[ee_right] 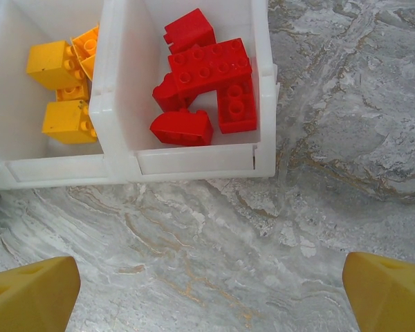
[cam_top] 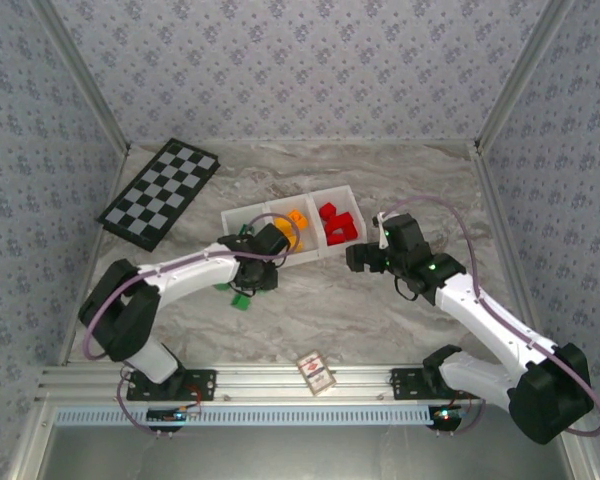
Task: Sort the legos into containers by color
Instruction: Pick up the lego from the center of the table, then place the lego in the container.
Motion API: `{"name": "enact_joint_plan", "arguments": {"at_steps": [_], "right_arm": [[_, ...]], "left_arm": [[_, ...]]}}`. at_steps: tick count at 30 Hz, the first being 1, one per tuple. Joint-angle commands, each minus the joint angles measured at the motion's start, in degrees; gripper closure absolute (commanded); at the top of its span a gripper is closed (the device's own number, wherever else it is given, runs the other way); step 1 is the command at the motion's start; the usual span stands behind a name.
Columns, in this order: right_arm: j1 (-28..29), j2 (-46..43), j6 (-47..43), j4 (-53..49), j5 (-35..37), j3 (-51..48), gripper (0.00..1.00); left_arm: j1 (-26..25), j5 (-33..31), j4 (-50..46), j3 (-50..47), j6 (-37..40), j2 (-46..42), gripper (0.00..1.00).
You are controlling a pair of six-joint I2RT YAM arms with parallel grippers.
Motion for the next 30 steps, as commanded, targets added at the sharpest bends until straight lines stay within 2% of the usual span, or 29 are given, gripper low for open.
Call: {"name": "enact_joint_plan", "arguments": {"at_steps": [1,6,11,16,25,28,30], "right_arm": [[-0.49,-0.86,-0.34,-0.51,0.45,-0.46,0.0],[-0.52,-0.83,-0.21,-0.26,0.46,-0.59,0.0],[-0.54,-0.92,-0.24,-0.39,0.53,-0.45,0.0],[-0.84,-1.61,-0.66,-2.23,0.29,-0.68,0.0],[-2.23,-2.63,-1.67,-3.91,-0.59,-0.62,0.0],[-2.68,-3.41,-2.11,-4.71,-0.6,-0.66,0.0],[-2.95,-3.84,-2.16,-4.9,-0.73,-0.84,0.0]], "left_arm": [[-0.03,-4.04,-4.21,3.62,0.34,-4.96,0.75],[2.26,-8.06,-9.1,9.07,4.18,-7.43,0.74],[9.66,-6.5,-10.15,15.01,9.88,-4.4,0.73],[14.44,-4.4,-10.27,21.27,13.65,2.55,0.73],[15.31,-2.13,-9.66,27.38,14.33,12.4,0.72],[15.32,-2.32,-8.93,26.67,14.06,13.03,0.67],[15.39,-2.67,-8.31,25.96,13.97,12.41,0.58]]}}
